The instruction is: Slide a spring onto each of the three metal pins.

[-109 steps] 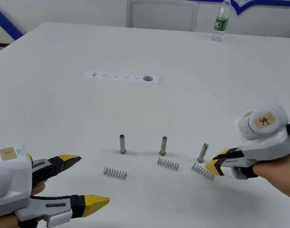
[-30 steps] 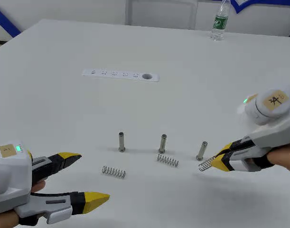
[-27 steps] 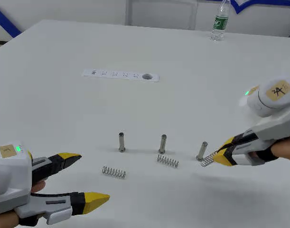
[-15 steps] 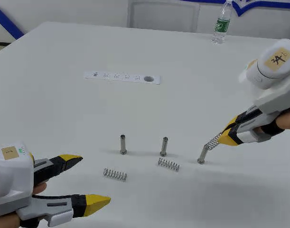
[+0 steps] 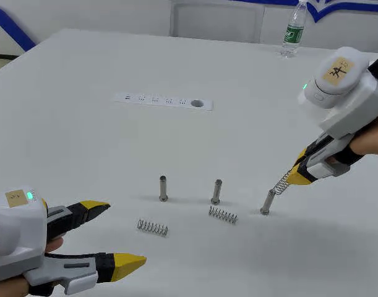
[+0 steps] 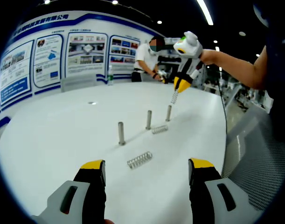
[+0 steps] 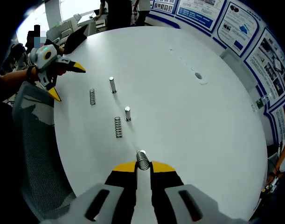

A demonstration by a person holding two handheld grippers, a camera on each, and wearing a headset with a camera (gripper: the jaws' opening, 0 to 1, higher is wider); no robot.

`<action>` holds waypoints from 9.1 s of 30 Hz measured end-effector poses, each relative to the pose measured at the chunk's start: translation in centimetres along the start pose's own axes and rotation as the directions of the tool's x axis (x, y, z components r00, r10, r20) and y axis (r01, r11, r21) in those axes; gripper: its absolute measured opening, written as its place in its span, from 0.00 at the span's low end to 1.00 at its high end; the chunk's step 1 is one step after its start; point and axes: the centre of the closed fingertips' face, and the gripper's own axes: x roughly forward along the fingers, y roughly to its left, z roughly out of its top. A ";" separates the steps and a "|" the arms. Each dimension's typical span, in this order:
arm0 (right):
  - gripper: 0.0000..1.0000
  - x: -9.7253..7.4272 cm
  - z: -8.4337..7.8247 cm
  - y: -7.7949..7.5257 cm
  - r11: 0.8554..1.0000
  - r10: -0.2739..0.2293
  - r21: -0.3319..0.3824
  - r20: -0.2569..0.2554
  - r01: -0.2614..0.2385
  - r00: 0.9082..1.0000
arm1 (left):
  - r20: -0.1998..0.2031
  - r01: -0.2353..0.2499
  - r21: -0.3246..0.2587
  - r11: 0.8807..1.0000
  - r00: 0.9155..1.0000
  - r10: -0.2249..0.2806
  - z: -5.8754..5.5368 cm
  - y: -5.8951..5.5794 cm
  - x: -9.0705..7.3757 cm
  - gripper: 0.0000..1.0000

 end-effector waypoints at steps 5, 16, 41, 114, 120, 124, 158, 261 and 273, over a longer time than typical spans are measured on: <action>0.12 0.3 0.1 -0.1 1.000 0.004 -0.007 -0.008 -0.004 1.000 | -0.001 0.001 0.001 1.000 1.000 -0.001 0.0 0.0 0.0 0.74; 0.12 1.2 0.3 -0.2 1.000 0.025 -0.009 -0.034 -0.025 0.999 | 0.001 -0.003 -0.003 1.000 1.000 0.003 -0.1 0.1 0.0 0.74; 0.12 3.0 -0.2 -0.3 0.999 0.048 0.007 -0.078 -0.048 0.996 | -0.004 -0.007 -0.004 1.000 1.000 0.007 -0.2 0.1 -0.1 0.74; 0.18 7.9 1.3 6.6 0.996 0.084 -0.028 0.076 -0.082 0.994 | -0.002 0.000 0.008 1.000 1.000 0.000 0.0 -0.1 -0.1 0.73; 0.18 8.9 1.5 6.0 0.998 0.068 -0.003 0.096 -0.068 0.993 | -0.003 0.003 0.008 1.000 1.000 -0.003 0.0 -0.2 0.0 0.73; 0.18 9.3 1.8 5.9 0.997 0.074 -0.003 0.094 -0.074 0.993 | -0.003 0.004 0.009 1.000 1.000 -0.003 0.0 -0.2 0.0 0.73; 0.15 11.8 1.4 5.8 0.993 0.118 -0.014 0.033 -0.118 0.992 | -0.002 -0.004 0.005 1.000 1.000 0.004 0.0 -0.1 -0.3 0.73; 0.12 5.8 8.8 3.4 0.995 0.064 -0.081 0.094 -0.056 0.993 | 0.001 -0.010 0.002 1.000 1.000 0.010 0.0 0.1 -0.4 0.73; 0.12 7.2 8.3 3.4 0.996 0.078 -0.056 0.071 -0.075 0.994 | 0.000 -0.006 0.001 1.000 1.000 0.006 -0.1 0.1 -0.2 0.73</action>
